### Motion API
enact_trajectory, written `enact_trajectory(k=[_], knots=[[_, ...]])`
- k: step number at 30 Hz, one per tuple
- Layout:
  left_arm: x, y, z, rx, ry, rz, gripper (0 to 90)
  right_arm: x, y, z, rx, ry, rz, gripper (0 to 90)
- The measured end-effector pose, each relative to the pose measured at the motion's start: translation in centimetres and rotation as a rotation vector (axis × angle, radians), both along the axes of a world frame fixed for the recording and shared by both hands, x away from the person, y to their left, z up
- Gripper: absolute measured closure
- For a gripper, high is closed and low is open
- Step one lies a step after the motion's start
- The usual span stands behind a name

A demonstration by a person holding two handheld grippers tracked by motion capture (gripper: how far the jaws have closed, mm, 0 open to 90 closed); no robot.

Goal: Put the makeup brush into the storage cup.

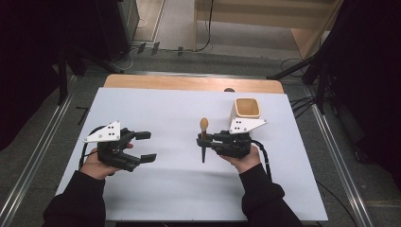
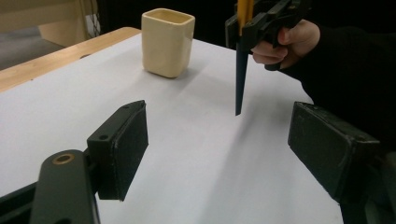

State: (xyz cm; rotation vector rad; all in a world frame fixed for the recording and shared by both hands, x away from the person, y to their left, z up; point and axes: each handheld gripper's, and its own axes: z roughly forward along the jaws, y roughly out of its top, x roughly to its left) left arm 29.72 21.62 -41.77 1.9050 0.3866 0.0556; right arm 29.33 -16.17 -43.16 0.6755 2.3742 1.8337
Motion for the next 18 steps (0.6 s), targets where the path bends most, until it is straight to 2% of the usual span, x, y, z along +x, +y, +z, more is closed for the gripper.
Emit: enact_trajectory(k=[11, 14, 18], knots=[[-0.2, 1.4, 0.0, -0.006, -0.009, 0.028, 20.0, 0.0, -1.3, 0.5, 0.008, -0.012, -0.034, 78.4], [-0.2, 1.7, -0.1, -0.001, 0.008, 0.034, 19.6, 0.0, -1.6, 0.5, 0.002, -0.009, -0.042, 78.5], [-0.3, 2.2, -0.1, -0.003, 0.001, 0.045, 18.9, 0.0, -2.1, 0.7, 0.007, -0.016, -0.053, 78.4]])
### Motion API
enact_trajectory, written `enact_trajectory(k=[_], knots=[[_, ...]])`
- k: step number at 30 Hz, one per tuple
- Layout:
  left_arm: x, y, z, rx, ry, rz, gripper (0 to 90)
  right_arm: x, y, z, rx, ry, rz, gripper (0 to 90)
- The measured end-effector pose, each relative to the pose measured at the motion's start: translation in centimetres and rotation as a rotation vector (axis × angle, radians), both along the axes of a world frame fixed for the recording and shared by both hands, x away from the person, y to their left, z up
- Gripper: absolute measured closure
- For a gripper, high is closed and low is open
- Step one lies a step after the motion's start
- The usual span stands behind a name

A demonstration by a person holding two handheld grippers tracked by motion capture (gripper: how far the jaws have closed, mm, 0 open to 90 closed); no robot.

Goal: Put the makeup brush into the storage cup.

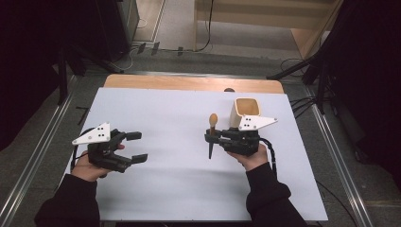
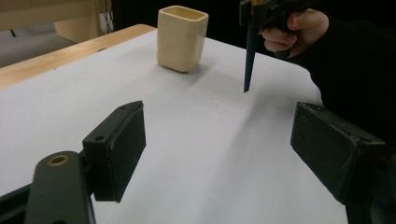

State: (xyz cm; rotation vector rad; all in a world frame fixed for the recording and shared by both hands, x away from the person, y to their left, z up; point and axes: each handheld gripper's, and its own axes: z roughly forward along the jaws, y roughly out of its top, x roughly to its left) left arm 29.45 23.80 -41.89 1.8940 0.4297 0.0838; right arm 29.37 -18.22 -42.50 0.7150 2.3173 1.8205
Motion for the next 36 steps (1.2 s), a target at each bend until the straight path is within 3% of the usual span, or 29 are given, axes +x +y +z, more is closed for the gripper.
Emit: enact_trajectory(k=[16, 36], knots=[[-0.2, 1.5, -0.3, 0.016, 0.001, 0.035, 18.5, 0.2, -2.4, 0.6, -0.004, -0.008, -0.062, 78.4], [-0.6, 4.1, -1.0, 0.018, -0.014, 0.118, 18.5, 0.7, -5.0, 0.9, -0.016, 0.001, -0.130, 78.5]])
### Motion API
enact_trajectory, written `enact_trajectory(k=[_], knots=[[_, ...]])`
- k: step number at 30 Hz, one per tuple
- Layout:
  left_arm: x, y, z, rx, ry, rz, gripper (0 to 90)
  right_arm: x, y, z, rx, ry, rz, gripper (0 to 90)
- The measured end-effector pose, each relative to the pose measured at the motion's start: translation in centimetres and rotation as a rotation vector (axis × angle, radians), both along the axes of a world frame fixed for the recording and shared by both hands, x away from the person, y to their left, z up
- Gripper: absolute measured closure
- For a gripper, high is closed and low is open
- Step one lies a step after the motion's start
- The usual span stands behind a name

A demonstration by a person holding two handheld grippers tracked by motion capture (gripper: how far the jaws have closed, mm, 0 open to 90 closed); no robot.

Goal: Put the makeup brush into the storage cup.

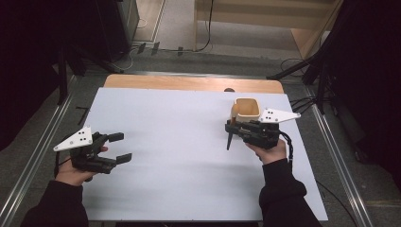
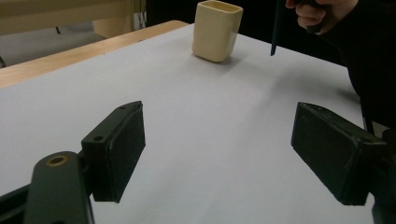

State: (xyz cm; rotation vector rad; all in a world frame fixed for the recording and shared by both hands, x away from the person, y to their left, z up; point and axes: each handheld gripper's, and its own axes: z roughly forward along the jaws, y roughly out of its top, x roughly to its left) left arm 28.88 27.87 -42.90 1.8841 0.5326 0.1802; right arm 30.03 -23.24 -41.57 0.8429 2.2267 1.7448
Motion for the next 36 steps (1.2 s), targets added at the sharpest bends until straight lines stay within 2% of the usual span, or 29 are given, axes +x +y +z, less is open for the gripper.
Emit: enact_trajectory(k=[5, 10, 20, 36], knots=[[0.1, 0.1, 0.1, -0.013, 0.000, 0.002, 18.4, 0.5, 0.0, 0.6, 0.001, -0.004, -0.010, 78.5], [0.1, 0.1, 0.0, -0.008, 0.002, 0.002, 18.5, 0.9, -0.2, 1.2, -0.009, -0.007, -0.017, 78.5], [0.1, 0.2, 0.0, -0.015, 0.003, -0.004, 18.6, 1.7, -1.6, 3.0, -0.019, -0.016, -0.055, 78.5], [0.1, 0.3, 0.0, -0.016, 0.011, -0.004, 18.6, 3.3, -2.7, 5.6, -0.043, -0.040, -0.108, 78.5]])
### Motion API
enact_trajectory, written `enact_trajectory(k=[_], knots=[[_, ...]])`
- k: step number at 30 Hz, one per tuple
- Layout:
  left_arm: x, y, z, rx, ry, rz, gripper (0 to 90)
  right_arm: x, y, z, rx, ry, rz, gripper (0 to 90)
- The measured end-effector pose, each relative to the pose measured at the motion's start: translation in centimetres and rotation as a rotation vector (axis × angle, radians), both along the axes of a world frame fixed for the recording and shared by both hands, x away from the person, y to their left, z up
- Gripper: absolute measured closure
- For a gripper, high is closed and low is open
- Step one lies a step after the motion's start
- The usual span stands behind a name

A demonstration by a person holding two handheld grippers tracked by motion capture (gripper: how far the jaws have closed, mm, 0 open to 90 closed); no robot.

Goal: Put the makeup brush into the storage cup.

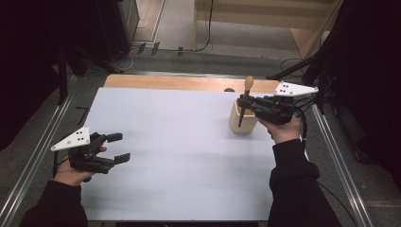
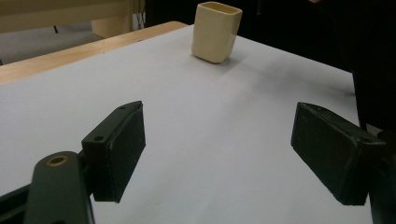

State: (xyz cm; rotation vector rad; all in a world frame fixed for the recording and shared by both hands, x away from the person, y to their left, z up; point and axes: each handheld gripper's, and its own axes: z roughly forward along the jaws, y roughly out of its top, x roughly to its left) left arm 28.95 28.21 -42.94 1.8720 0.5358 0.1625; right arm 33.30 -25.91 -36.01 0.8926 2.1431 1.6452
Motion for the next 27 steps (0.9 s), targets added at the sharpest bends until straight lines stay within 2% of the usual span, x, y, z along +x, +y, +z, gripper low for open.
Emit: enact_trajectory(k=[13, 27], knots=[[0.0, 0.1, 0.0, 0.000, 0.000, 0.001, 18.6, 2.1, -1.0, 1.2, -0.011, -0.016, -0.074, 78.5], [0.1, 0.0, -0.1, -0.003, 0.004, -0.001, 18.6, 4.5, -1.9, 0.5, 0.003, -0.010, -0.176, 78.5]])
